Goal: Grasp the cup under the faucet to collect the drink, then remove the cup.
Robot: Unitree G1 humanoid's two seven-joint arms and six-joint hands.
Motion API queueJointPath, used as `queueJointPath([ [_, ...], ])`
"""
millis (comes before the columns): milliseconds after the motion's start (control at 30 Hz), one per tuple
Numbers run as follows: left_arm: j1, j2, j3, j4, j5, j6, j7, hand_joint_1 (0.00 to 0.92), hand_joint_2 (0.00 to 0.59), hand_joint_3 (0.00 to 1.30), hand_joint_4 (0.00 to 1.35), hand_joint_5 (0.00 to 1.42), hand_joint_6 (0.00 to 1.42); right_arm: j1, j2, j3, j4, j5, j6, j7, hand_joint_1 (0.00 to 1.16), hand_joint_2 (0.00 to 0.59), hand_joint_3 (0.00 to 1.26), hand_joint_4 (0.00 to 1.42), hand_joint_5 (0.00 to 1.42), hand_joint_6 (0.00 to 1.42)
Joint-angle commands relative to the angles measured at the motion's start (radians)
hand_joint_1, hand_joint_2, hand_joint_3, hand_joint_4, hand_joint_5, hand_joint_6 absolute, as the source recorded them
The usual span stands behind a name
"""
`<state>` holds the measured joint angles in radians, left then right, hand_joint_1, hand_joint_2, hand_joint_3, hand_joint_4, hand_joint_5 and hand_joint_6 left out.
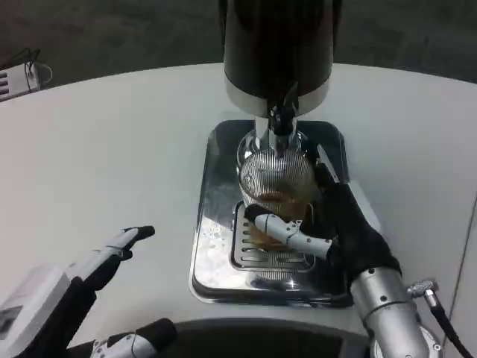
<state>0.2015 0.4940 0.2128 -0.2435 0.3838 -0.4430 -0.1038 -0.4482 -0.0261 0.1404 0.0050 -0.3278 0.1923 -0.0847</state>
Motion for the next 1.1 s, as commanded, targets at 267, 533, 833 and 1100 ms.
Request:
queueJointPath([
  [267, 0.033, 0.008, -0.024, -0.042, 0.026, 0.039, -0.032, 0.0, 0.091, 0.13, 0.05, 0.16, 0.23, 0.002, 0.047, 0.021, 0.035, -0.026, -0.051, -0.102, 0.79, 0.207, 0.0, 0.0, 0.01, 0.0],
  [533, 0.05, 0.009, -0.026, -0.07, 0.026, 0.061, -0.041, 0.0, 0.09, 0.12, 0.05, 0.16, 0.22, -0.007, 0.06, 0.043, 0.053, -0.04, -0.056, -0.132, 0.79, 0.207, 0.0, 0.0, 0.02, 0.0],
  [833, 0.063, 0.012, -0.026, -0.084, 0.026, 0.074, -0.05, 0.0, 0.089, 0.13, 0.05, 0.15, 0.22, -0.006, 0.081, 0.056, 0.072, -0.053, -0.062, -0.165, 0.79, 0.207, 0.0, 0.0, 0.03, 0.0],
  [1100, 0.071, 0.016, -0.026, -0.092, 0.025, 0.082, -0.059, 0.0, 0.089, 0.13, 0.06, 0.16, 0.22, -0.015, 0.121, 0.065, 0.103, -0.08, -0.044, -0.231, 0.79, 0.207, 0.0, 0.0, 0.05, 0.0],
])
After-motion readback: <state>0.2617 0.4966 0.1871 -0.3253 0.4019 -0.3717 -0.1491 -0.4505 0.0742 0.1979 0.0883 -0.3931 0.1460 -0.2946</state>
